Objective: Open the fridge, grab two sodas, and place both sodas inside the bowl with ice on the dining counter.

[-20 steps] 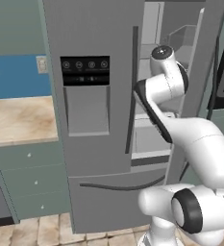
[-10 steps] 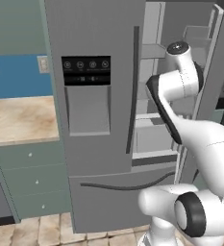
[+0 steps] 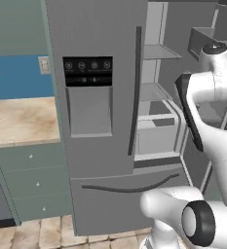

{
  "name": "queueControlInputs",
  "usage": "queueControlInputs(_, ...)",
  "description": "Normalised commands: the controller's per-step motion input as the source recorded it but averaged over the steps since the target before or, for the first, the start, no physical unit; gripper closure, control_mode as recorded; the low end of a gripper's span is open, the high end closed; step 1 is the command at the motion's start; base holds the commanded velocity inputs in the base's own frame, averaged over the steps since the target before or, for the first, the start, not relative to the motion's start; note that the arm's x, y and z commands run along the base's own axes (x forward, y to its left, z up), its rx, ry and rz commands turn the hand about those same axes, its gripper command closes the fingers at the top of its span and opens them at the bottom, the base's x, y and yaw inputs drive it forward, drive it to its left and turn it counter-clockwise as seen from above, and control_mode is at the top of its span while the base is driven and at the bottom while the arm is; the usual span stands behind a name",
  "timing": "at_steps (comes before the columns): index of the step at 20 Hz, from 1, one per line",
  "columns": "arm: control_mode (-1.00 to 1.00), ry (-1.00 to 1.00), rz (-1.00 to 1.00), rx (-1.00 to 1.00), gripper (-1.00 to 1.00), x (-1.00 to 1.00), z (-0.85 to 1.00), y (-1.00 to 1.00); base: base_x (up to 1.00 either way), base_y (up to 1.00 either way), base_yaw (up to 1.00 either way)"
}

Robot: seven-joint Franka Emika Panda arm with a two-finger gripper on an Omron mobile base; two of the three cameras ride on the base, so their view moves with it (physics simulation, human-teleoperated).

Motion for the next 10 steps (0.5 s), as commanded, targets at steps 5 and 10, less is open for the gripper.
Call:
queueControlInputs(5, -1.00, -0.01, -0.08, 0.04, -1.00, -0.29, -0.16, -0.99, 0.00, 0.00, 0.00)
queueControlInputs(10, -1.00, -0.06, -0.01, 0.06, -1.00, -0.16, -0.01, -0.73, 0.00, 0.00, 0.00)
